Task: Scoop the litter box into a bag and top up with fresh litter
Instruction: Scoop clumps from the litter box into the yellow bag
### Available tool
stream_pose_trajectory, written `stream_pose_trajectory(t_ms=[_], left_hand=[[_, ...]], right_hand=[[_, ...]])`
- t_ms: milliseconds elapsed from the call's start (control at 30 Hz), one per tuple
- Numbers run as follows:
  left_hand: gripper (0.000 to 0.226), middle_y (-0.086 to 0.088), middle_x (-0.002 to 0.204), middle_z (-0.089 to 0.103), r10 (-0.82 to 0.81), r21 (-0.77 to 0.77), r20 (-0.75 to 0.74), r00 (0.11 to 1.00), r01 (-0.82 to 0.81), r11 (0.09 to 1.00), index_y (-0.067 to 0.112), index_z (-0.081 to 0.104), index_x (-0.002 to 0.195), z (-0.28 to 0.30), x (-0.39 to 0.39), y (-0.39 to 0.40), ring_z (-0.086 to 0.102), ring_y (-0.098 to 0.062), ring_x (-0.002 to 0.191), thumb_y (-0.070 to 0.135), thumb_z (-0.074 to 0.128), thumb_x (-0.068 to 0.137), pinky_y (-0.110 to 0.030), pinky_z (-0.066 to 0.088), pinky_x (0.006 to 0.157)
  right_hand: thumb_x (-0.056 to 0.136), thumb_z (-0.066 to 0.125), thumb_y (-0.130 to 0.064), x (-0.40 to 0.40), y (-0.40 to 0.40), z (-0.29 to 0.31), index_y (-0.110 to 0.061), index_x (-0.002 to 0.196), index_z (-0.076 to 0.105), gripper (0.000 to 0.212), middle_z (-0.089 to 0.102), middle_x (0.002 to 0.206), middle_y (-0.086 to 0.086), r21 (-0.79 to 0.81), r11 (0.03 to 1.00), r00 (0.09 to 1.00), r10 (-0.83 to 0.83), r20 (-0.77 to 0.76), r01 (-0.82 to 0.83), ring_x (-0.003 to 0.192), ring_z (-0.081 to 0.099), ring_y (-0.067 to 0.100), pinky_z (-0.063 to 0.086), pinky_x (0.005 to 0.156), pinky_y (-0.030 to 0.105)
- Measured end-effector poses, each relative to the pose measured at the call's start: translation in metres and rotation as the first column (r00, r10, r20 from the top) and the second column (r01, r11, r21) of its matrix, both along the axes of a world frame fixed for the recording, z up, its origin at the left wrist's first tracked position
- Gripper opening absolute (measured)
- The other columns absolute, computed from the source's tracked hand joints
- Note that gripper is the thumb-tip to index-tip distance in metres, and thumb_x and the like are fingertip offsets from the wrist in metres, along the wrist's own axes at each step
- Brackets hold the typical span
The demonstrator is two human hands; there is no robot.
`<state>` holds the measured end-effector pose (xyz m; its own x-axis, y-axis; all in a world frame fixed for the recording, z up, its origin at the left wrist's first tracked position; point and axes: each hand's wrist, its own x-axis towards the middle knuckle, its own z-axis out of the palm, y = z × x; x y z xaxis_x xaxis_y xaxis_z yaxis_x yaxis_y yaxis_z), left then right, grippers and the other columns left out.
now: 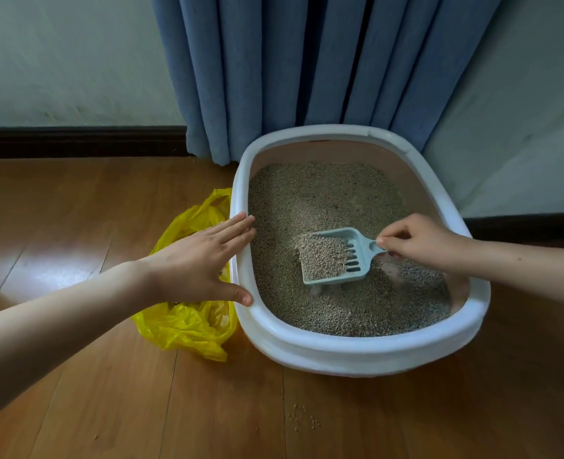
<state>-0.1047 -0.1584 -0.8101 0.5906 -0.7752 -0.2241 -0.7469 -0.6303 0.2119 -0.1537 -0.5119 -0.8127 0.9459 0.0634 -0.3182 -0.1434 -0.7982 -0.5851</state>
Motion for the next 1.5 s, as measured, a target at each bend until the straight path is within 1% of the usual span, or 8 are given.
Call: stream_pose_trajectory(t_ms=[367, 600, 700, 833, 1000, 1100, 1333, 1500], left_hand=[[0.120, 0.006, 0.157, -0.013, 0.001, 0.006, 0.001, 1.000, -0.001, 1.000, 0.016, 0.003, 0.152, 0.001, -0.001, 0.000, -0.025, 0.001, 0.139, 0.091, 0.031, 0.063, -0.009, -0.020, 0.104], [0.122, 0.006, 0.157, -0.012, 0.006, 0.008, -0.002, 1.000, -0.006, 1.000, 0.016, 0.003, 0.152, 0.000, 0.000, 0.001, -0.022, -0.002, 0.141, 0.093, 0.027, 0.060, -0.015, -0.013, 0.111], [0.123, 0.007, 0.157, -0.012, 0.009, 0.015, -0.003, 1.000, -0.009, 1.000, 0.017, 0.004, 0.152, -0.001, 0.000, 0.001, -0.020, -0.005, 0.143, 0.094, 0.025, 0.059, -0.023, -0.005, 0.116], [0.119, 0.007, 0.158, -0.010, 0.016, -0.004, -0.015, 1.000, -0.016, 1.000, 0.018, 0.006, 0.153, -0.001, -0.002, 0.003, -0.020, -0.001, 0.142, 0.091, 0.031, 0.063, -0.016, -0.011, 0.111], [0.116, 0.008, 0.159, -0.008, 0.044, -0.048, -0.038, 0.998, -0.046, 0.998, 0.017, 0.008, 0.153, -0.005, -0.004, 0.005, -0.019, 0.001, 0.141, 0.086, 0.039, 0.065, -0.009, -0.015, 0.105], [0.111, 0.007, 0.159, -0.003, 0.043, -0.066, -0.028, 0.999, -0.045, 0.997, 0.016, 0.011, 0.153, -0.005, -0.006, 0.006, -0.015, 0.000, 0.143, 0.079, 0.048, 0.069, -0.004, -0.015, 0.103], [0.062, -0.007, 0.144, 0.042, -0.081, -0.151, 0.133, 0.988, 0.101, 0.983, 0.014, 0.048, 0.137, -0.004, -0.018, 0.021, 0.032, -0.023, 0.138, 0.056, 0.046, 0.091, -0.037, 0.034, 0.111], [0.044, -0.008, 0.136, 0.052, -0.198, -0.199, 0.188, 0.962, 0.235, 0.951, 0.010, 0.057, 0.129, -0.005, -0.026, 0.029, 0.043, -0.024, 0.132, 0.039, 0.051, 0.096, -0.039, 0.035, 0.110]], right_hand=[[0.096, 0.054, -0.024, 0.000, 0.017, 0.013, -0.047, 0.056, 0.064, 0.047, 0.053, 0.055, -0.001, 0.061, 0.998, 0.994, 0.007, 0.106, -0.013, 0.058, 0.046, 0.017, 0.035, 0.060, 0.031], [0.099, 0.046, -0.027, -0.007, 0.023, 0.021, -0.019, 0.076, 0.064, 0.030, 0.055, 0.060, 0.001, -0.163, 0.981, 0.973, 0.131, 0.190, -0.100, 0.058, 0.049, 0.014, 0.034, 0.058, 0.031], [0.100, 0.037, -0.033, -0.009, 0.030, 0.028, -0.018, 0.105, 0.052, 0.021, 0.059, 0.088, -0.003, -0.629, 0.700, 0.848, 0.516, 0.118, -0.338, 0.080, 0.055, 0.018, 0.042, 0.064, 0.030], [0.097, 0.039, -0.022, -0.002, 0.045, 0.048, -0.022, 0.100, 0.031, 0.009, 0.047, 0.072, -0.006, -0.804, 0.419, 0.737, 0.675, -0.035, -0.422, 0.056, 0.045, 0.016, 0.033, 0.049, 0.029], [0.093, 0.039, -0.023, 0.016, 0.056, 0.077, -0.024, 0.091, 0.038, 0.002, 0.050, 0.063, -0.004, -0.786, 0.434, 0.759, 0.647, -0.069, -0.441, 0.053, 0.045, 0.012, 0.033, 0.046, 0.030], [0.094, 0.033, -0.047, 0.026, 0.061, 0.075, -0.027, 0.081, 0.045, 0.027, 0.055, 0.067, -0.005, -0.778, 0.434, 0.735, 0.676, -0.052, -0.455, 0.061, 0.053, 0.013, 0.043, 0.054, 0.031], [0.094, 0.027, -0.060, 0.043, 0.071, 0.056, -0.028, 0.075, 0.048, 0.042, 0.057, 0.070, -0.006, -0.692, 0.529, 0.740, 0.673, -0.010, -0.491, 0.064, 0.053, 0.011, 0.041, 0.055, 0.031], [0.095, 0.043, -0.051, 0.052, 0.096, 0.043, -0.035, 0.076, 0.049, 0.025, 0.052, 0.066, -0.011, -0.509, 0.606, 0.745, 0.657, -0.113, -0.612, 0.062, 0.048, 0.003, 0.037, 0.055, 0.026]])
